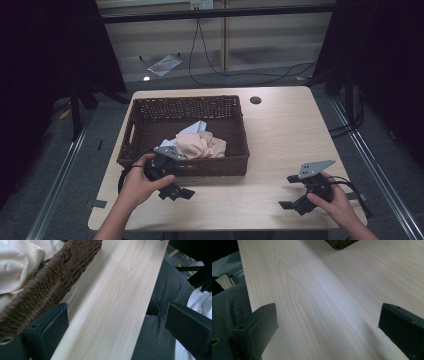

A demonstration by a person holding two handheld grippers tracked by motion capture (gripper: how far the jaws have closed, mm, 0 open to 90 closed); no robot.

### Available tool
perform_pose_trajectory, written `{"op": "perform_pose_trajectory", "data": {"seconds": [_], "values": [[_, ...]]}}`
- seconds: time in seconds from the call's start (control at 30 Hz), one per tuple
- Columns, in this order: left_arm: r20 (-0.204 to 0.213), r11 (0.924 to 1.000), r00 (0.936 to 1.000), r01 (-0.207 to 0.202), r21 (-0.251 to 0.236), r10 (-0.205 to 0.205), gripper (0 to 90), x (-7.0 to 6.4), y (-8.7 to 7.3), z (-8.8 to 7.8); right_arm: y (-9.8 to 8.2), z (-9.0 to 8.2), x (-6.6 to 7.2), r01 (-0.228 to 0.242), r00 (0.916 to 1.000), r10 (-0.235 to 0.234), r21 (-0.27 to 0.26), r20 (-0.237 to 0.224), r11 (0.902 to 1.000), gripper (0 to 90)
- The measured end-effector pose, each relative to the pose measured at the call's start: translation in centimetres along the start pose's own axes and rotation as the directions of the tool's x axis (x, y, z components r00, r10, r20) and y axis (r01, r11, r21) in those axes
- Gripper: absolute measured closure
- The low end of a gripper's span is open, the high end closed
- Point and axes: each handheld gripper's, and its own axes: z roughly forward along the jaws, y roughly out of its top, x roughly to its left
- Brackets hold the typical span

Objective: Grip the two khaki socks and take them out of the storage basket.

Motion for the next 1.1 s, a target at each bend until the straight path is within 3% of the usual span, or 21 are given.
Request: {"op": "perform_pose_trajectory", "data": {"seconds": [0.1, 0.2, 0.23, 0.3, 0.43, 0.57, 0.6, 0.67, 0.7, 0.87, 1.1], "values": [[-0.038, 1.0000, 0.9993, 0.003, 0.002, -0.003, 4.8, -0.1, 0.8, -0.9, 0.0, 0.1, 0.0, 0.006, 1.0000, -0.006, 0.007, 0.001, 1.0000, 1.9], [-0.035, 0.9999, 0.9994, 0.006, -0.008, -0.006, 4.8, 0.3, 1.5, -1.8, 0.0, 0.1, 0.1, 0.008, 1.0000, -0.008, 0.008, -0.001, 0.9999, 1.9], [-0.049, 0.9995, 0.9983, 0.030, -0.008, -0.031, 4.9, 0.6, 2.0, -2.3, 0.0, 0.2, 0.1, 0.008, 1.0000, -0.008, 0.008, -0.005, 0.9999, 1.9], [-0.059, 0.9991, 0.9974, 0.040, -0.013, -0.041, 4.6, 1.0, 2.4, -2.7, 0.0, 0.2, 0.1, 0.014, 0.9999, -0.014, 0.011, -0.003, 0.9998, 1.9], [-0.069, 0.9988, 0.9965, 0.047, -0.009, -0.048, 4.6, 1.6, 3.0, -3.2, 0.0, 0.3, 0.2, 0.014, 0.9999, -0.014, 0.015, -0.010, 0.9998, 1.9], [-0.108, 0.9984, 0.9928, 0.053, 0.019, -0.050, 4.4, 2.3, 3.9, -3.6, 0.0, 0.3, 0.3, 0.015, 0.9998, -0.015, 0.020, -0.010, 0.9997, 1.9], [-0.115, 0.9973, 0.9907, 0.074, 0.005, -0.073, 4.3, 2.5, 4.2, -3.6, 0.0, 0.4, 0.3, 0.018, 0.9998, -0.018, 0.019, -0.011, 0.9996, 2.0], [-0.113, 0.9976, 0.9913, 0.069, 0.009, -0.067, 4.8, 3.0, 4.7, -3.7, 0.0, 0.3, 0.3, 0.020, 0.9998, -0.020, 0.027, -0.008, 0.9994, 2.0], [-0.117, 0.9963, 0.9895, 0.086, 0.003, -0.085, 4.8, 3.1, 4.9, -3.6, 0.0, 0.3, 0.3, 0.020, 0.9998, -0.020, 0.027, -0.008, 0.9994, 2.0], [-0.148, 0.9940, 0.9842, 0.104, 0.035, -0.097, 5.2, 4.3, 5.8, -3.3, 0.0, 0.4, 0.3, 0.023, 0.9997, -0.022, 0.032, -0.004, 0.9992, 2.1], [-0.195, 0.9810, 0.9671, 0.181, 0.070, -0.164, 5.4, 6.6, 6.4, -2.3, 0.0, 0.4, 0.3, 0.025, 0.9996, -0.024, 0.036, -0.012, 0.9990, 2.2]]}}
